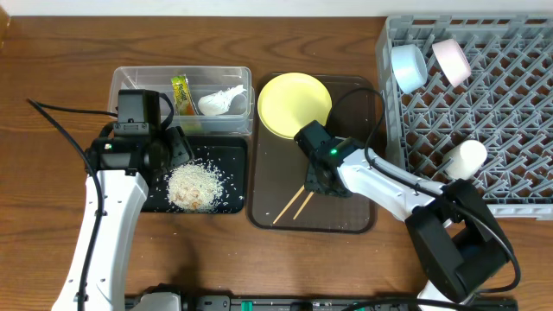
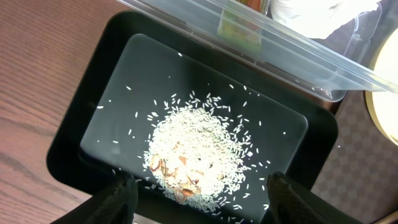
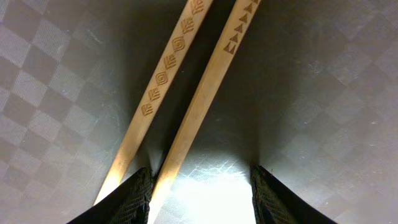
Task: Sort waste into correct bins and load items into the dishwasher rack
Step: 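Reach the right gripper down and pinch one wooden chopstick, then carry the chopstick to the rack and drop it in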
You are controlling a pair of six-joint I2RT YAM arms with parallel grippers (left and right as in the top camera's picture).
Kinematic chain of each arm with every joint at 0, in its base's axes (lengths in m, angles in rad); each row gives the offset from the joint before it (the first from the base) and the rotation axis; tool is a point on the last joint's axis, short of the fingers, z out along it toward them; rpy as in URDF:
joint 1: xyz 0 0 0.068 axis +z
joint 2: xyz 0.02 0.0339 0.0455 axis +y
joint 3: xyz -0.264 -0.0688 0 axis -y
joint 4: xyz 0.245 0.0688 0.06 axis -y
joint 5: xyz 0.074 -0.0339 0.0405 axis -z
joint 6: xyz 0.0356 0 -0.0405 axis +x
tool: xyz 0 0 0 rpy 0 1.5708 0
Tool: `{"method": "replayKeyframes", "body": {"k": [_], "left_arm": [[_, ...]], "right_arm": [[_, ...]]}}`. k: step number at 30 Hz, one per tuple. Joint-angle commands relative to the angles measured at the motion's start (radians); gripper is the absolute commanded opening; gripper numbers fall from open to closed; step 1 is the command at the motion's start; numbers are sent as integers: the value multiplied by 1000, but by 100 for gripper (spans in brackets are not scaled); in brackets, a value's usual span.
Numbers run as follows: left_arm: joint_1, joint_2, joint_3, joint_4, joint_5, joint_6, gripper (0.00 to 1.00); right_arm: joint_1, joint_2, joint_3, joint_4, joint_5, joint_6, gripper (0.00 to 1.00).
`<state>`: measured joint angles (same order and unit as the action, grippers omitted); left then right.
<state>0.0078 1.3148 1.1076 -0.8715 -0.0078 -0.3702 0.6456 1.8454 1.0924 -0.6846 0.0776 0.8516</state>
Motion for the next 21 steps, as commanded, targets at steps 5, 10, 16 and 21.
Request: {"method": "replayKeyframes", "body": {"k": [5,10,16,21], "left_arm": [[3,-2,9,-3,-19,-13,70],[3,-2,9,-3,-19,-13,70],[3,-2,9,-3,-19,-13,70],[3,-2,9,-3,-19,-13,70]], "right_arm": [[-11,20,-8,-7,31,16,29],[-37,20,-8,-7,31,15,15],[-88,17,-8,-7,32,-5,1],[-153,-21,11,-18,26,-151,1]]}}
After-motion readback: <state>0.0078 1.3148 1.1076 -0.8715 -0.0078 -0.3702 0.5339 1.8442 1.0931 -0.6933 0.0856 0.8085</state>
